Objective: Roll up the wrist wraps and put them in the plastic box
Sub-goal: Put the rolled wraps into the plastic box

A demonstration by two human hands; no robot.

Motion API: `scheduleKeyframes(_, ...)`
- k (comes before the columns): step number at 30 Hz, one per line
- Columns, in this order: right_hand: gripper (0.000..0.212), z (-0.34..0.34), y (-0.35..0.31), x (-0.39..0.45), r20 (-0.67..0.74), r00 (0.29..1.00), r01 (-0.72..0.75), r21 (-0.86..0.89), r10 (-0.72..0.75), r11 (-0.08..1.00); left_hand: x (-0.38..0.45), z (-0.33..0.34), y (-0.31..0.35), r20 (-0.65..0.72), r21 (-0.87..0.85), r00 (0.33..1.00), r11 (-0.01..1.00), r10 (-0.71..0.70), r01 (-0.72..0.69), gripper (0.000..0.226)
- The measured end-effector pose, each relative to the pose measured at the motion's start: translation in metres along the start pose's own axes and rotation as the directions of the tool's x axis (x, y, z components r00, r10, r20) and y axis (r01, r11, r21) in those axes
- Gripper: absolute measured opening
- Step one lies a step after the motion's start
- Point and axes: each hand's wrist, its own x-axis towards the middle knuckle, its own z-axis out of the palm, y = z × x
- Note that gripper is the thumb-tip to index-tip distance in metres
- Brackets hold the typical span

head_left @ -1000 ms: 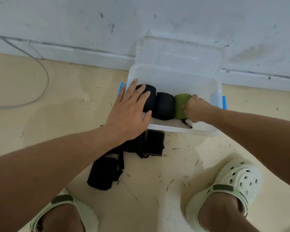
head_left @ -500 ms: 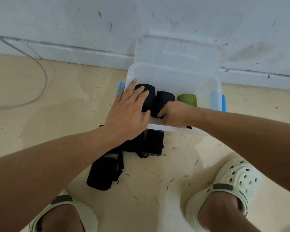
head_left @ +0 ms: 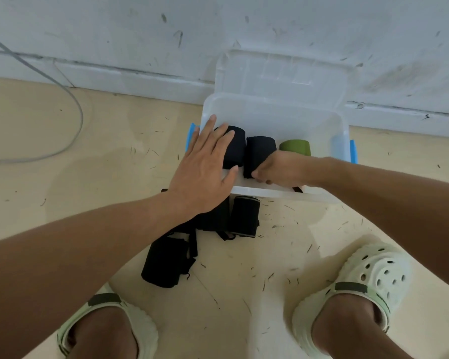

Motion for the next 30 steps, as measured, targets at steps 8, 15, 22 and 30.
scheduleKeyframes(8, 0.01, 0.024, -0.068, -0.063, -0.535, 0.824, 0.425, 0.371, -0.184, 0.826, -0.046, -0.005, -0.022, -0.069, -0.231, 0.98, 0.958, -0.189, 0.169, 0.068)
scheduleKeyframes(15, 0.053, 0.143, -0.089, -0.056, 0.263, 0.964, -0.108, 0.541, -0.045, 0.834, -0.098, -0.001, -0.054, -0.039, -0.199, 0.924, 0.909, -0.38, 0.365, 0.065)
scheduleKeyframes(22, 0.072, 0.196, -0.129, -0.031, 0.326, 0.937, -0.339, 0.752, 0.128, 0.565, -0.105, 0.002, -0.062, 0.018, -0.189, 0.861, 0.844, -0.508, 0.502, 0.074)
scheduleKeyframes(30, 0.079, 0.21, -0.131, -0.027, 0.304, 0.945, -0.305, 0.703, 0.116, 0.643, -0.096, 0.0, -0.062, 0.018, -0.222, 0.85, 0.827, -0.527, 0.517, 0.076)
